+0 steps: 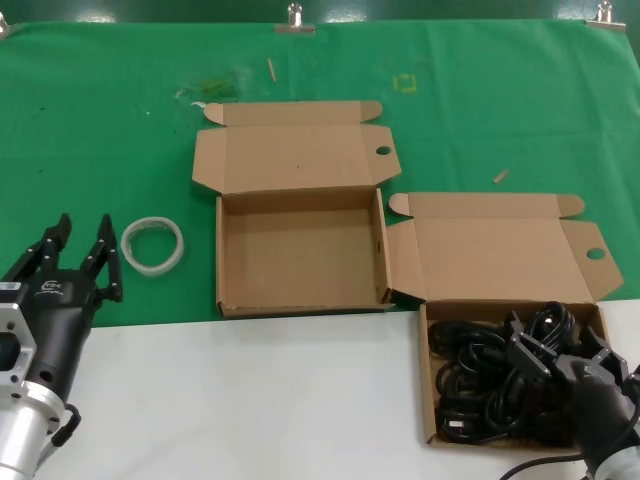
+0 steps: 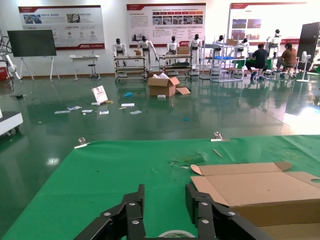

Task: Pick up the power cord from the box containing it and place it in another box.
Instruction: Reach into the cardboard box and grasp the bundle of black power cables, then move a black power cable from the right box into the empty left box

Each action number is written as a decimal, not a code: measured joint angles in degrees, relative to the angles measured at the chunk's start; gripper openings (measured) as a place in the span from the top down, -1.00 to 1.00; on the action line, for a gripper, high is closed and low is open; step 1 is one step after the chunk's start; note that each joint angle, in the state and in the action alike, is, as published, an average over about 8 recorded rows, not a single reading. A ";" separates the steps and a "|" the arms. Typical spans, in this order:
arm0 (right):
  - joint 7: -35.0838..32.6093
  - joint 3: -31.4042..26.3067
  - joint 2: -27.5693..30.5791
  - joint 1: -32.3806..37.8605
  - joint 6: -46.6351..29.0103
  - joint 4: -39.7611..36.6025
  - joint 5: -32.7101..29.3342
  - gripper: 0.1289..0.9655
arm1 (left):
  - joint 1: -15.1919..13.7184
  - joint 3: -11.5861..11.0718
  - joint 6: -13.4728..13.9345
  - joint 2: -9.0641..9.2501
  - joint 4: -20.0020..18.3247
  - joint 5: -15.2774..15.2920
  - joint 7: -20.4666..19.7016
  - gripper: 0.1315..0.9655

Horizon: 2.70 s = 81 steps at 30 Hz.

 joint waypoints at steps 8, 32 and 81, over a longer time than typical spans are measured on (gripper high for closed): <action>0.86 0.14 0.00 -0.13 0.38 -0.71 0.64 -0.38 | 0.00 0.00 0.00 0.00 0.00 0.00 -0.03 0.64; 6.12 1.56 0.00 1.63 -1.49 0.93 0.74 0.62 | 0.00 0.00 0.00 0.00 0.00 0.02 -0.03 0.98; 32.46 -17.47 -0.69 49.53 -20.25 -49.18 -14.59 0.80 | 0.00 0.00 0.00 0.00 0.00 0.01 -0.02 0.98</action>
